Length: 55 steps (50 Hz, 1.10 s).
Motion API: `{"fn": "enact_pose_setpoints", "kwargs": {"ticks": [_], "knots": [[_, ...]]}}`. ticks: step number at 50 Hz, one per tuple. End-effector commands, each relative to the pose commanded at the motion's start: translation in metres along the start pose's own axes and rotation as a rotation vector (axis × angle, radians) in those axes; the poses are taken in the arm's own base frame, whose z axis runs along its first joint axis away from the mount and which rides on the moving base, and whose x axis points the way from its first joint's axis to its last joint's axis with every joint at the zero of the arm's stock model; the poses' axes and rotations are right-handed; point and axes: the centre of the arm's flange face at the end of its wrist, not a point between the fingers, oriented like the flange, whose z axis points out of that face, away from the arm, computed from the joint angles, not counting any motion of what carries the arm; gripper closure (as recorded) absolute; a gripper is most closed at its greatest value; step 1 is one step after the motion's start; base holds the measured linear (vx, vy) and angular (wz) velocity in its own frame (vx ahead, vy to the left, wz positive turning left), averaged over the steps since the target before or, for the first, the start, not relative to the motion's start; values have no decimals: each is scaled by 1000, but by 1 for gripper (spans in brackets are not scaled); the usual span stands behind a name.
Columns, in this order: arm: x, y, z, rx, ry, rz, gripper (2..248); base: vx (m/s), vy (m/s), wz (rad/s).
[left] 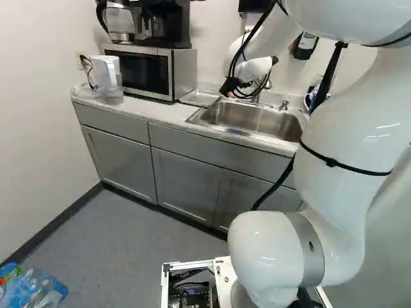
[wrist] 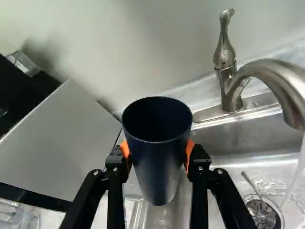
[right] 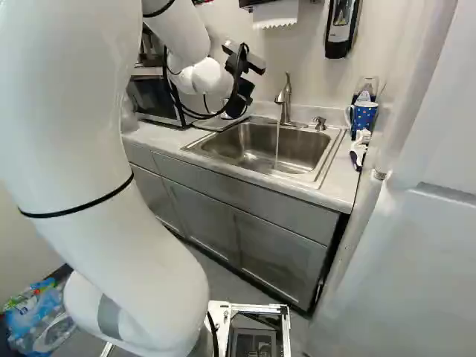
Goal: Rinse the cup and place it in the tray
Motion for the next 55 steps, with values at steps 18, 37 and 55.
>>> {"fn": "enact_pose_setpoints", "kwargs": {"ticks": [18,37,55], "knots": [[0,0,0,0,0,-191,126,0,0,0],[0,0,0,0,0,-389,126,0,0,0],[0,0,0,0,0,-442,126,0,0,0]]}}
